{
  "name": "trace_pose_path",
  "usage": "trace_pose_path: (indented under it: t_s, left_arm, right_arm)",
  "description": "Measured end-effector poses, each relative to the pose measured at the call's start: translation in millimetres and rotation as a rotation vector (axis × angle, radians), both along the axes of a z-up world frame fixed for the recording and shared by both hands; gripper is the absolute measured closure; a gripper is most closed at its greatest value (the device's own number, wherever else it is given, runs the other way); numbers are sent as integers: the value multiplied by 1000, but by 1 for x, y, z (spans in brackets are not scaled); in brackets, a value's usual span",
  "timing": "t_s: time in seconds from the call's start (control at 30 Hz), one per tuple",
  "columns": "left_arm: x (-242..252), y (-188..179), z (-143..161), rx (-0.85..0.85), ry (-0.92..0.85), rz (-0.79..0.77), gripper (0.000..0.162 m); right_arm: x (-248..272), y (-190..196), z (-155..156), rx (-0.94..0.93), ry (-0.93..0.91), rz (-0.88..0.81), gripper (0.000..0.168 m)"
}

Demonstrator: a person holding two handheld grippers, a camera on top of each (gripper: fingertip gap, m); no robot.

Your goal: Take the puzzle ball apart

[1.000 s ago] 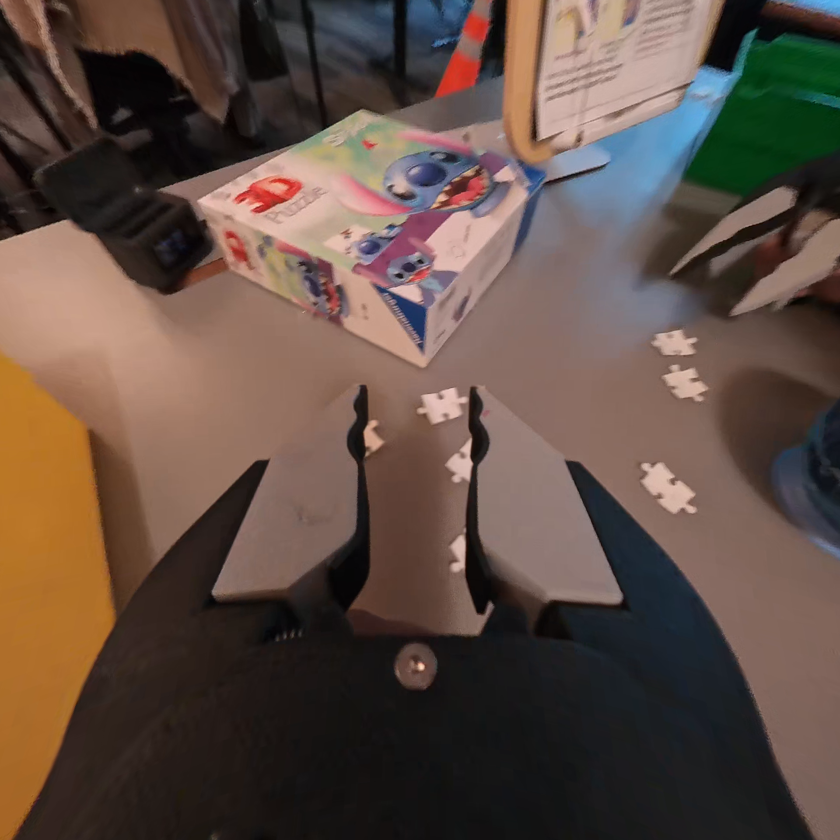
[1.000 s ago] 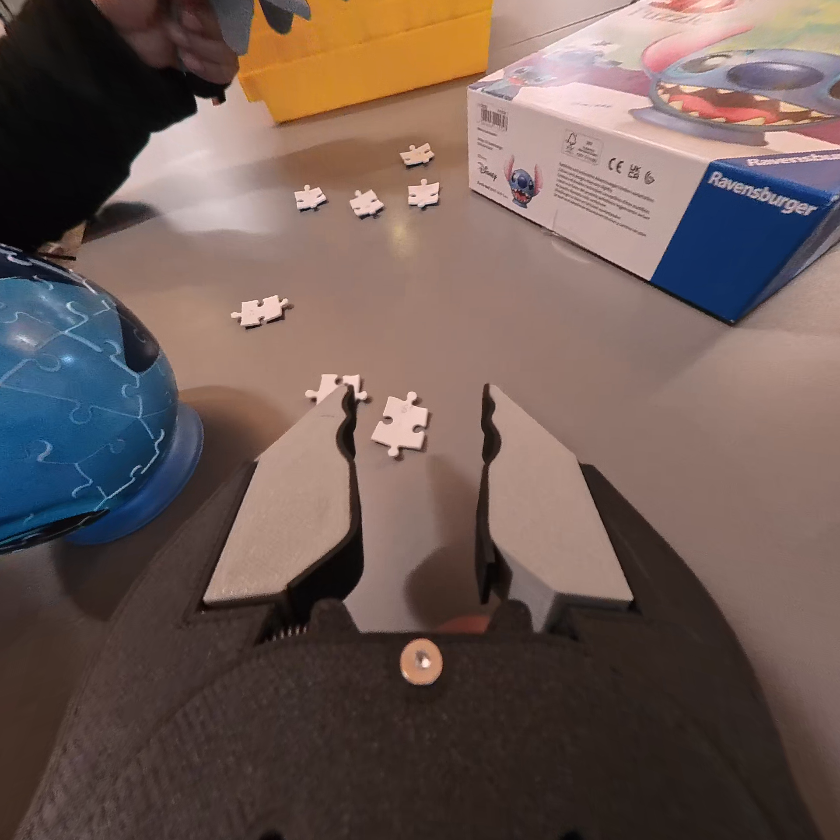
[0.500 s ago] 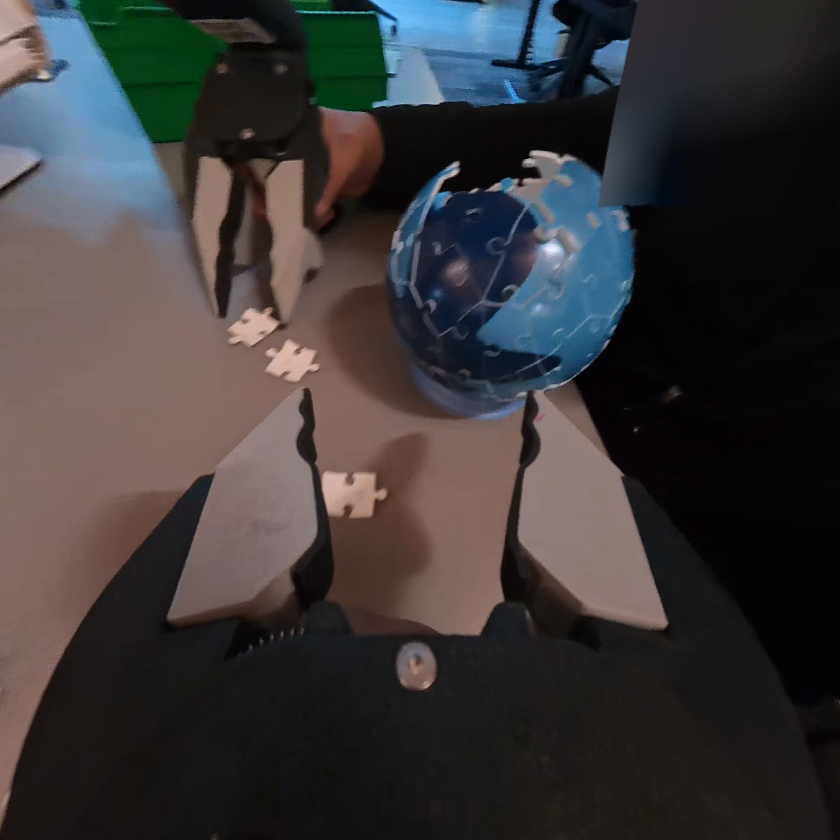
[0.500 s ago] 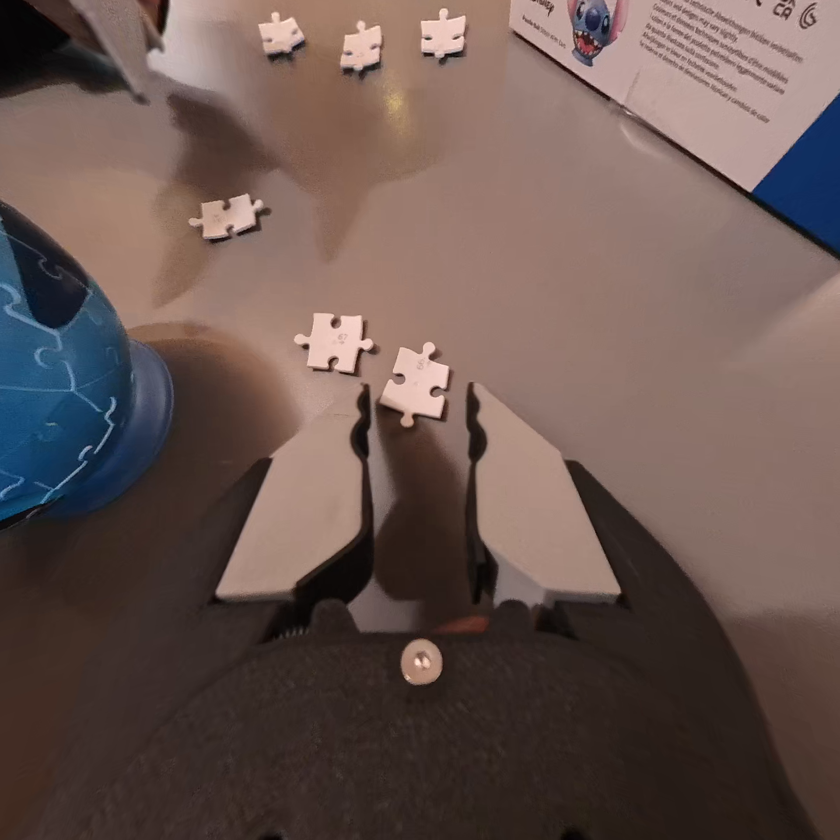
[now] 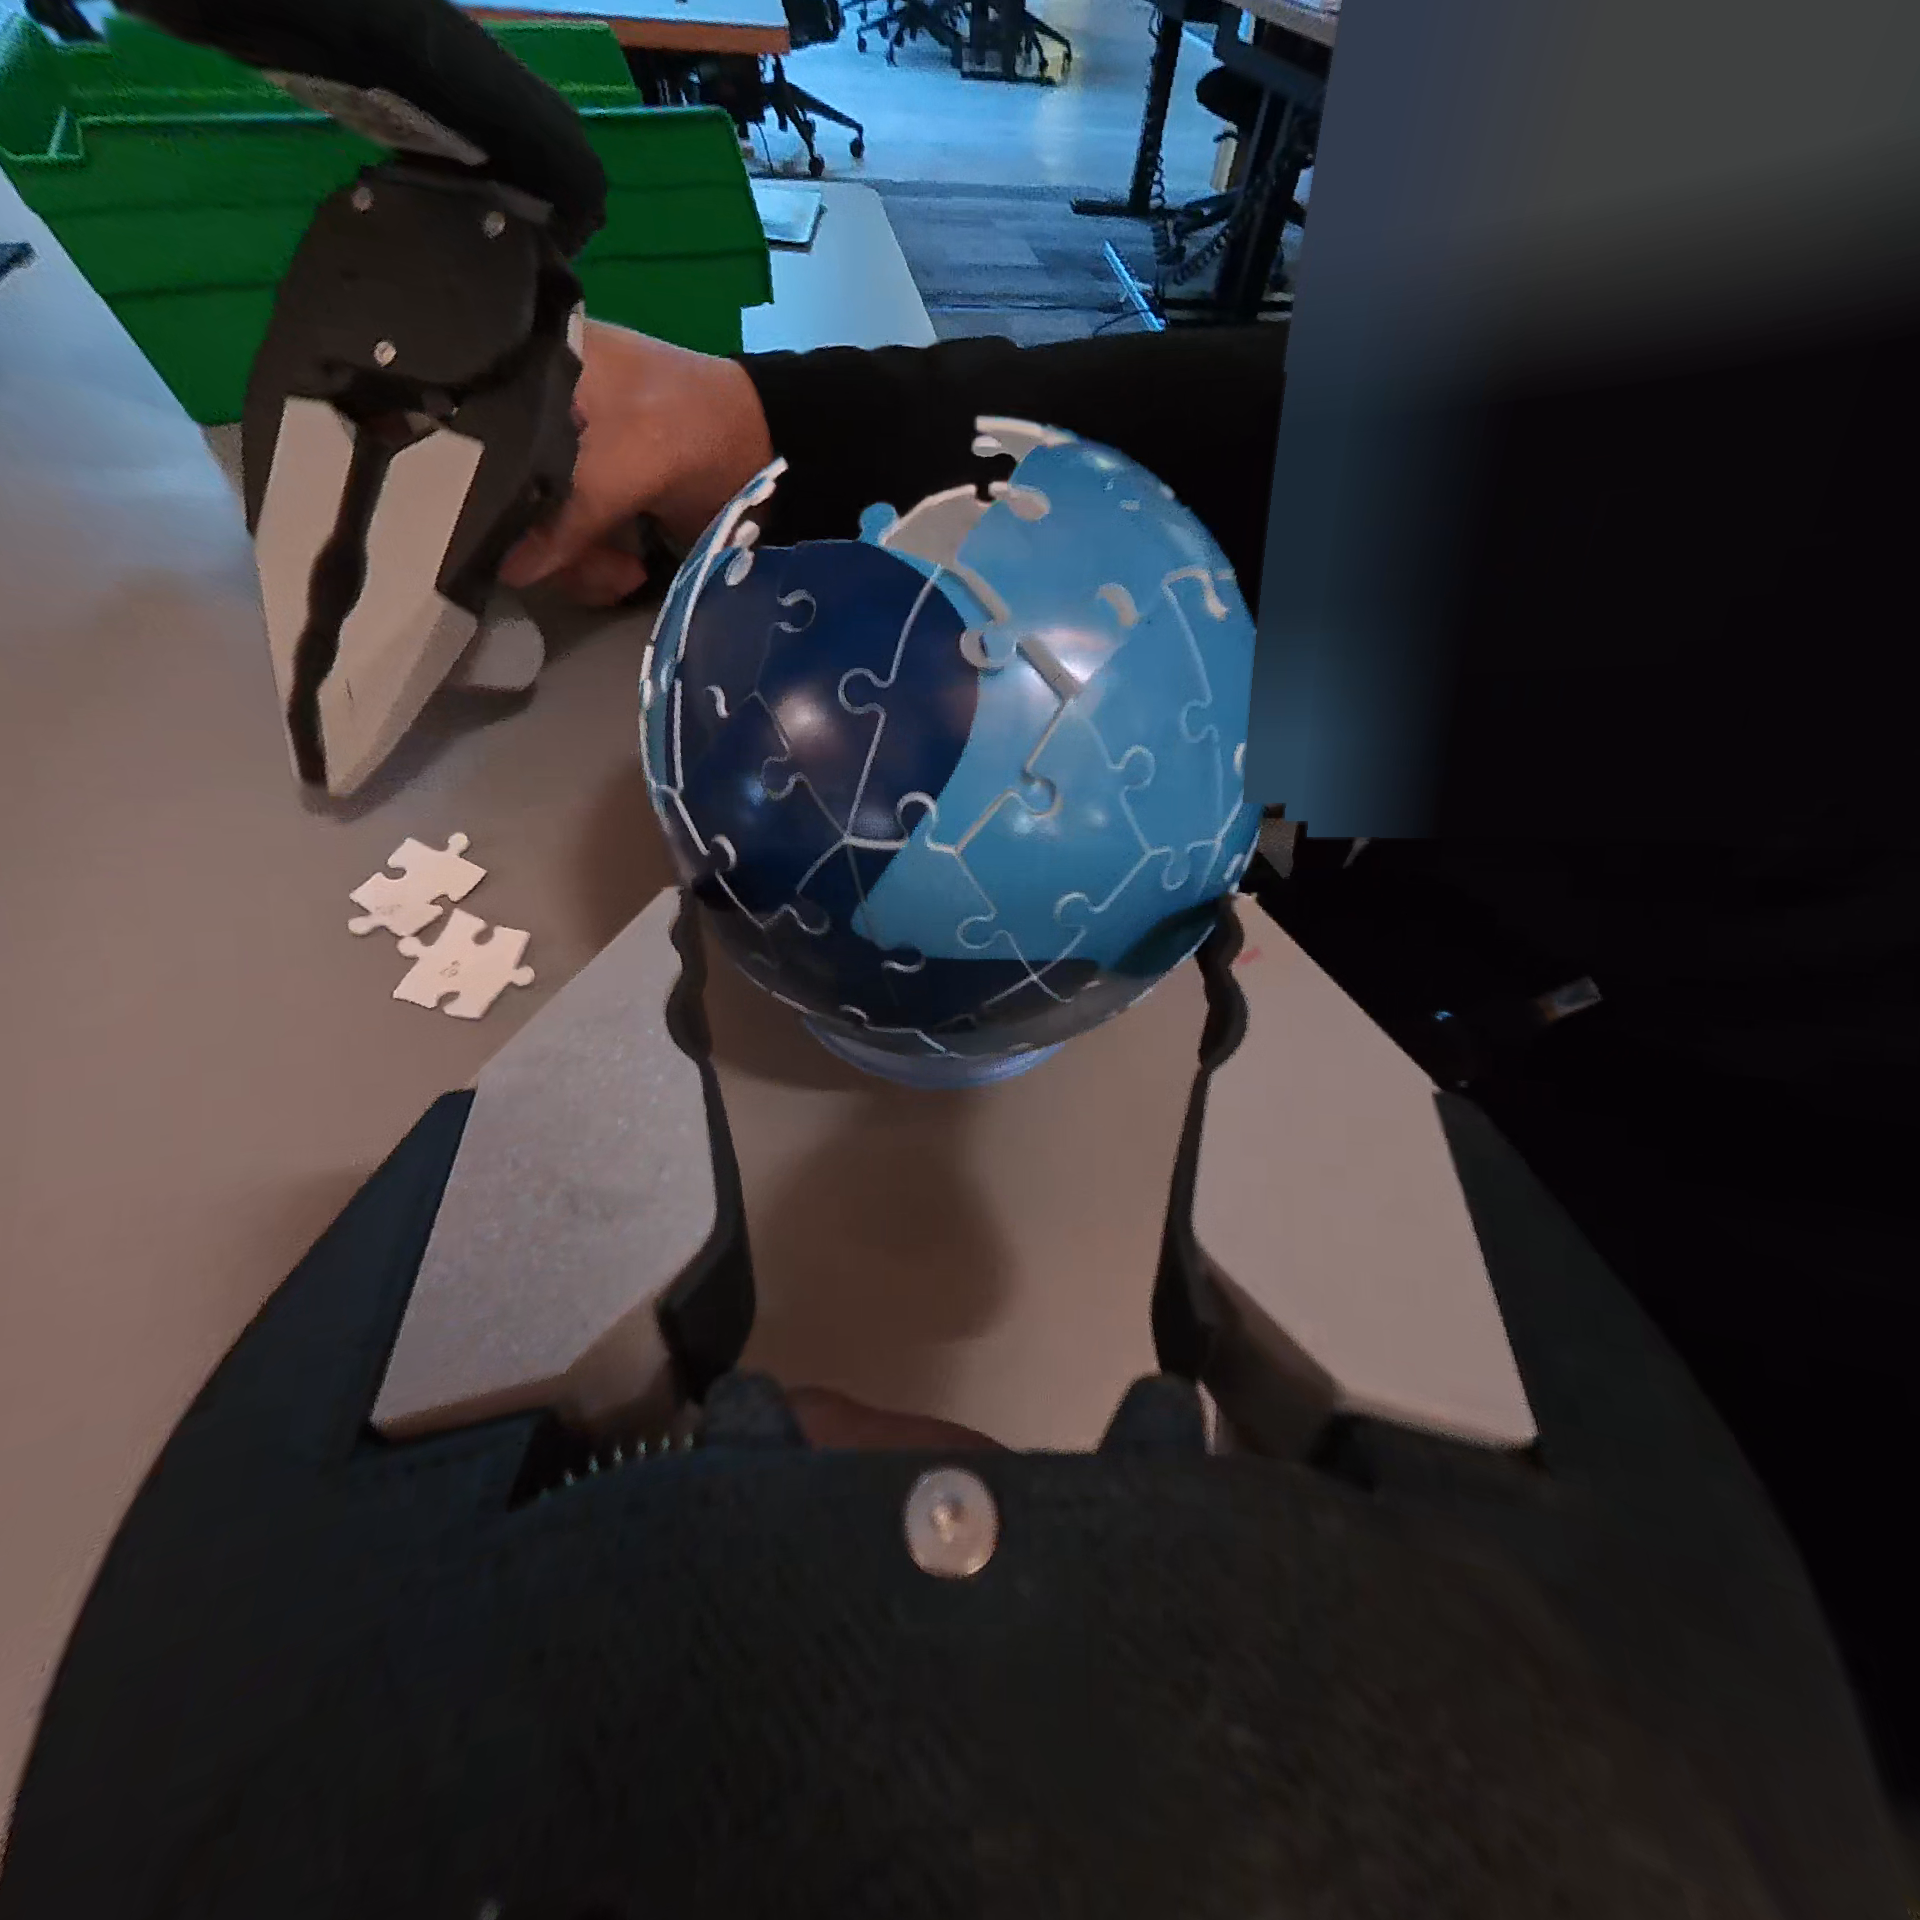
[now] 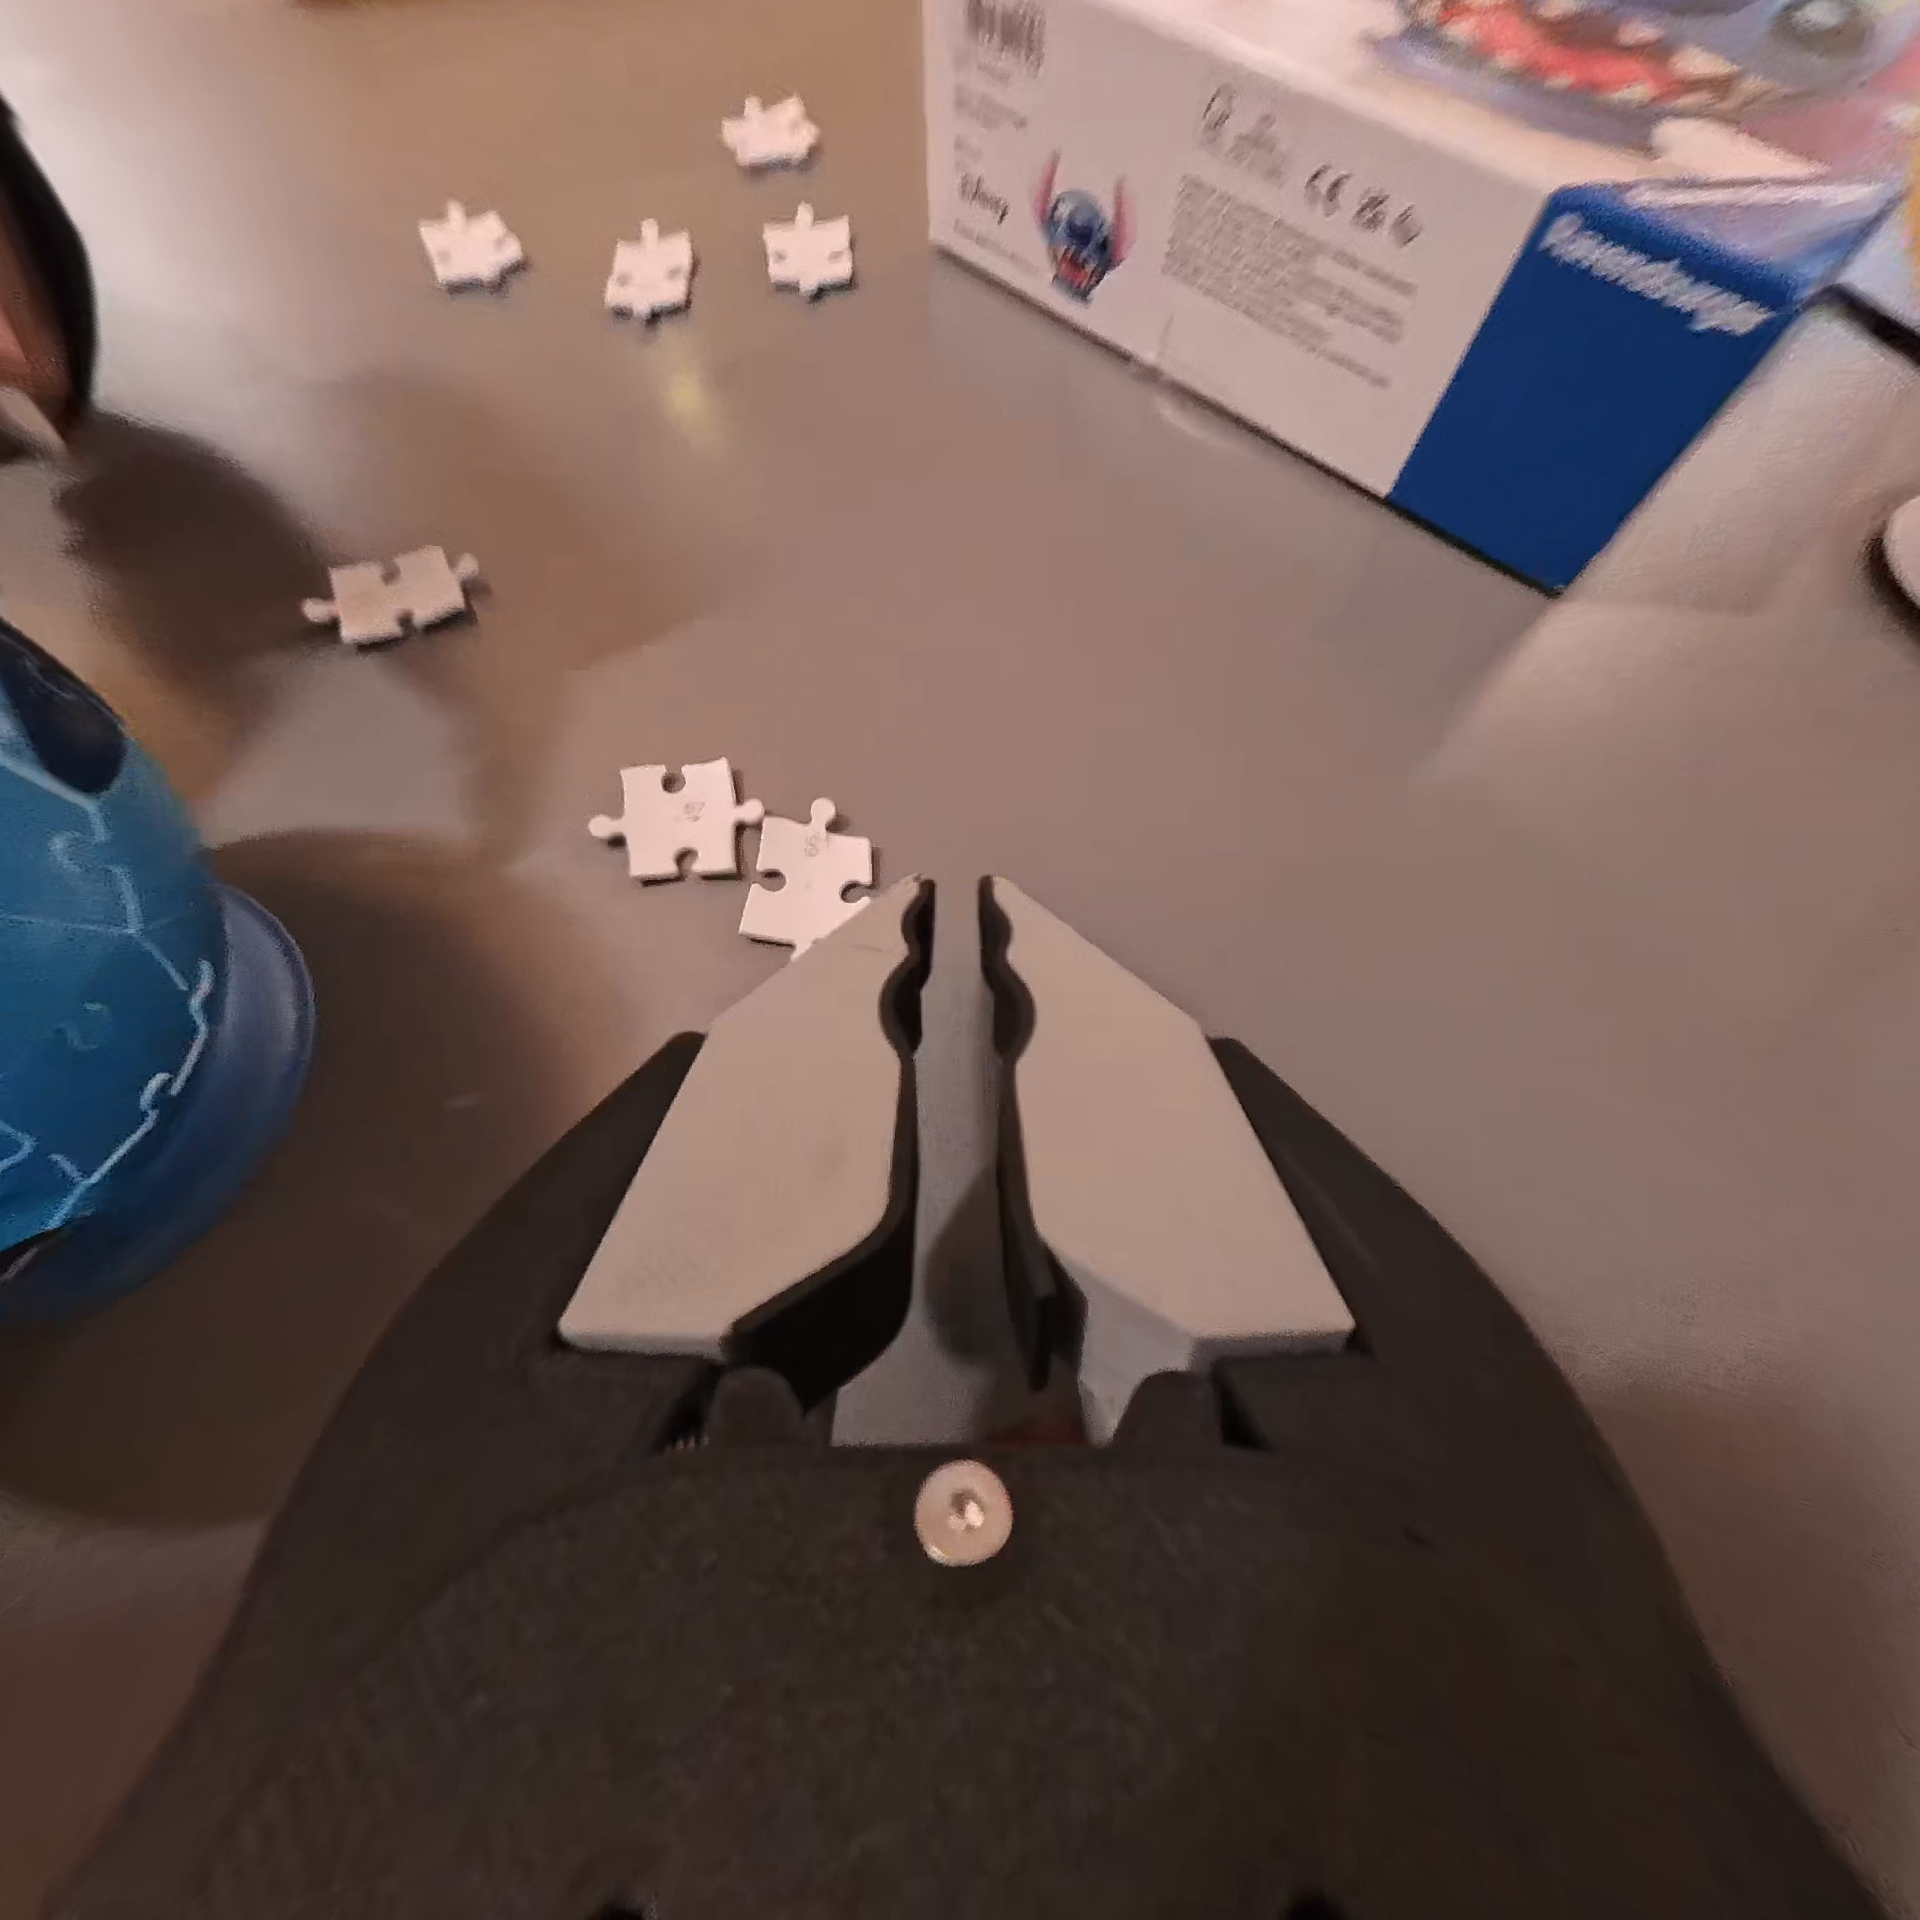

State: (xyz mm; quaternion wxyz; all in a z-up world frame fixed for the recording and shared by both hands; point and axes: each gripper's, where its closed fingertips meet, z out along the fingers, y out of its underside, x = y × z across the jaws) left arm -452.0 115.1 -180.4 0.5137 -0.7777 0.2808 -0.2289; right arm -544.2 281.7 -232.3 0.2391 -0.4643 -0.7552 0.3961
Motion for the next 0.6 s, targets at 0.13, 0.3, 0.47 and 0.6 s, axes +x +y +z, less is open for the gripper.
trace_pose_path:
  t_s: [0.13,0.3,0.47,0.6]
  left_arm:
    - [1,-5,-3,-4,-4,9,66]
    - [6,-22,-1,-4,-5,-30,62]
    - [-4,-46,7,10,-72,-102,72]
    - [-48,-38,4,19,-20,68,75]
  right_arm:
    - [6,10,19,-93,96,-64,151]
    - [13,11,32,-205,133,-45,137]
    - [16,1,24,-221,63,28,126]
    - [18,-6,21,-202,50,74,126]
